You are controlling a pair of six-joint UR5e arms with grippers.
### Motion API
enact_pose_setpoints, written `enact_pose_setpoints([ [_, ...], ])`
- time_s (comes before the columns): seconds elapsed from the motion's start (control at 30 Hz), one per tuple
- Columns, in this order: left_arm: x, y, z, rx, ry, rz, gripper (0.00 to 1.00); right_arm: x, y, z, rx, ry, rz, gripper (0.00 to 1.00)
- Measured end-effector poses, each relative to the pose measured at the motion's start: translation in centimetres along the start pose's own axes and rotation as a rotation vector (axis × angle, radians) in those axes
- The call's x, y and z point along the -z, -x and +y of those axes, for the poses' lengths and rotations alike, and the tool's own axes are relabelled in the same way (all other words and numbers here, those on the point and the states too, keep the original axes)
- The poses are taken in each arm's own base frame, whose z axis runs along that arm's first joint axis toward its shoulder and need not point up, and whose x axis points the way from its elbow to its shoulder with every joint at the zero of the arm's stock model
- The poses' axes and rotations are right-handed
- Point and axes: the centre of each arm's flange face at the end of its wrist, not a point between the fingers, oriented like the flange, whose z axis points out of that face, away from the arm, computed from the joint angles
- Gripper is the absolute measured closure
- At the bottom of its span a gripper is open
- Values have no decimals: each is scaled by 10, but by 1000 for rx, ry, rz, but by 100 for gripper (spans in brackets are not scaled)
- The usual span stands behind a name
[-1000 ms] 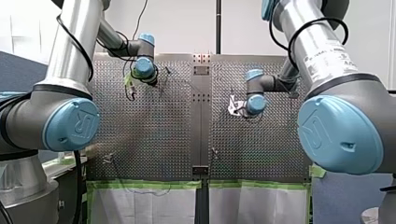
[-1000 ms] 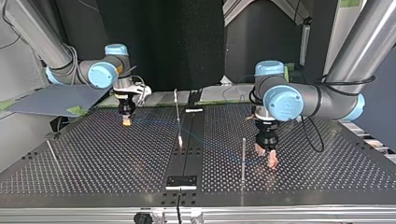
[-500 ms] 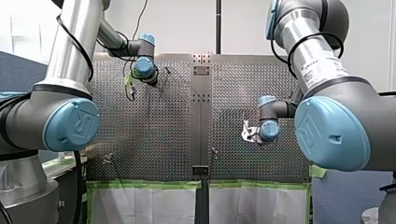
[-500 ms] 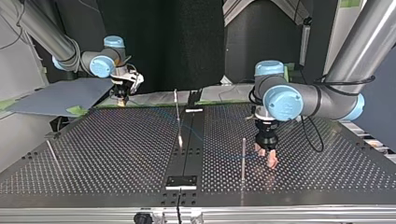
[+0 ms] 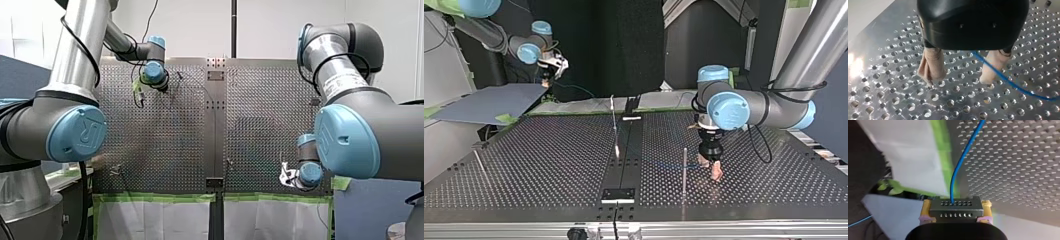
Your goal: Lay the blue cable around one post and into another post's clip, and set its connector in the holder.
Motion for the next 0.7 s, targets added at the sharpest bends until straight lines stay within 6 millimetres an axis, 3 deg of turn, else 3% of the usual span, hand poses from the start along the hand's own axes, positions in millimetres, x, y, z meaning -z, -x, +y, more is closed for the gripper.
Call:
enact_pose_setpoints([
  [0.17,0,0,1,-1,2,0,0,-13,21,-1,4,-15,17,100],
  [0.7,-2,1,3,1,6,-3,0,-75,44,-9,16,-57,158,100],
])
